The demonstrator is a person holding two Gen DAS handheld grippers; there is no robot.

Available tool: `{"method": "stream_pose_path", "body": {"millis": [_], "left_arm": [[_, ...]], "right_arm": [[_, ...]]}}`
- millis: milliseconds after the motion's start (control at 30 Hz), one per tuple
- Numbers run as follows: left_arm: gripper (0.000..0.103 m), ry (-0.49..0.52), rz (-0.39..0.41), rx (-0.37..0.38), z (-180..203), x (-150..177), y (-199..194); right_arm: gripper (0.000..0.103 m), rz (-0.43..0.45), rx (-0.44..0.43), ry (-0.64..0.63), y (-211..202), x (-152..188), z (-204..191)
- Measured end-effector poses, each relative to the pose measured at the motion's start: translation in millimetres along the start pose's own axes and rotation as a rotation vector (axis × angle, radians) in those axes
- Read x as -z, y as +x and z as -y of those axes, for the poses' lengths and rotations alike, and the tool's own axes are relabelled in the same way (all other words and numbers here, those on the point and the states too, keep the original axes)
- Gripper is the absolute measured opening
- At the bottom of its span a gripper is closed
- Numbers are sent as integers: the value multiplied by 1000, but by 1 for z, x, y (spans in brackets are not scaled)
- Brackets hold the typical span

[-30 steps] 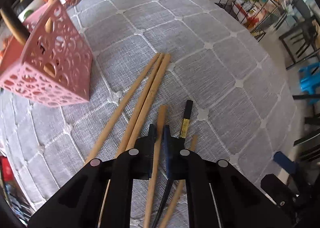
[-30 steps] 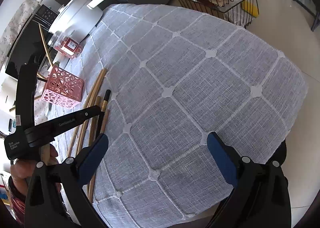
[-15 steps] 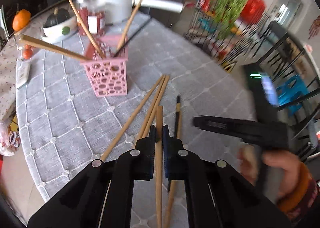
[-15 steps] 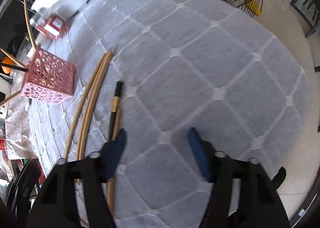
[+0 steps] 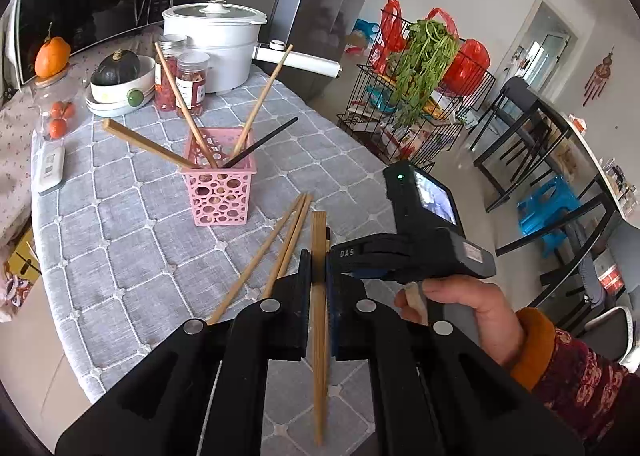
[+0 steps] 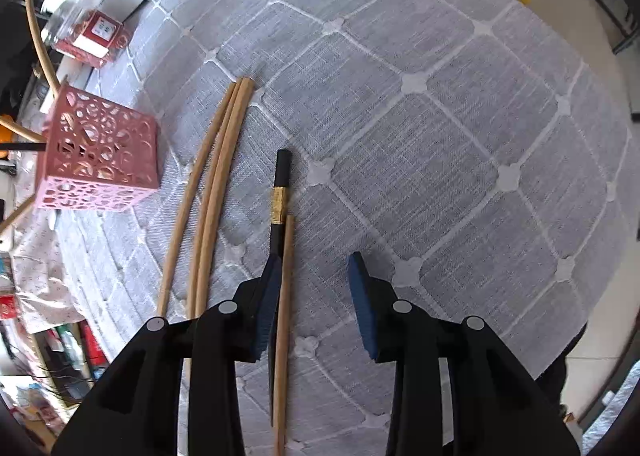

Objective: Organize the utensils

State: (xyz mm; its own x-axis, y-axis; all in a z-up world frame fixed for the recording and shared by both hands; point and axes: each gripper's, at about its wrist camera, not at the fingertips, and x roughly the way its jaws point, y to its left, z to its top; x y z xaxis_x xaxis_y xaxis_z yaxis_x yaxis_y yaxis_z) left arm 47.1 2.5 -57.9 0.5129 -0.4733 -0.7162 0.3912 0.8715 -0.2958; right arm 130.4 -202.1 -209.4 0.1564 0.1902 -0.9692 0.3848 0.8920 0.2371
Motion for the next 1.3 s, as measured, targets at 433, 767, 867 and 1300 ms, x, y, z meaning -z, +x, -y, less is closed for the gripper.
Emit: {"method": "stream_pose_path", "body": {"millis": [433,767,867,1300], "left_arm": [[7,6,56,14,-5,3,-27],[6,50,142,18,11,3,-62],[6,38,186,17,15,-2,-73],[6,-90,435,-54,6,-85,-125]], "right_arm": [[8,94,23,-1,-2,7,-2],[5,386,-88,-78,-97,43,40],[5,454,-114,-111,-128,53,48],[5,736,-299,-166,-275,45,36]]}}
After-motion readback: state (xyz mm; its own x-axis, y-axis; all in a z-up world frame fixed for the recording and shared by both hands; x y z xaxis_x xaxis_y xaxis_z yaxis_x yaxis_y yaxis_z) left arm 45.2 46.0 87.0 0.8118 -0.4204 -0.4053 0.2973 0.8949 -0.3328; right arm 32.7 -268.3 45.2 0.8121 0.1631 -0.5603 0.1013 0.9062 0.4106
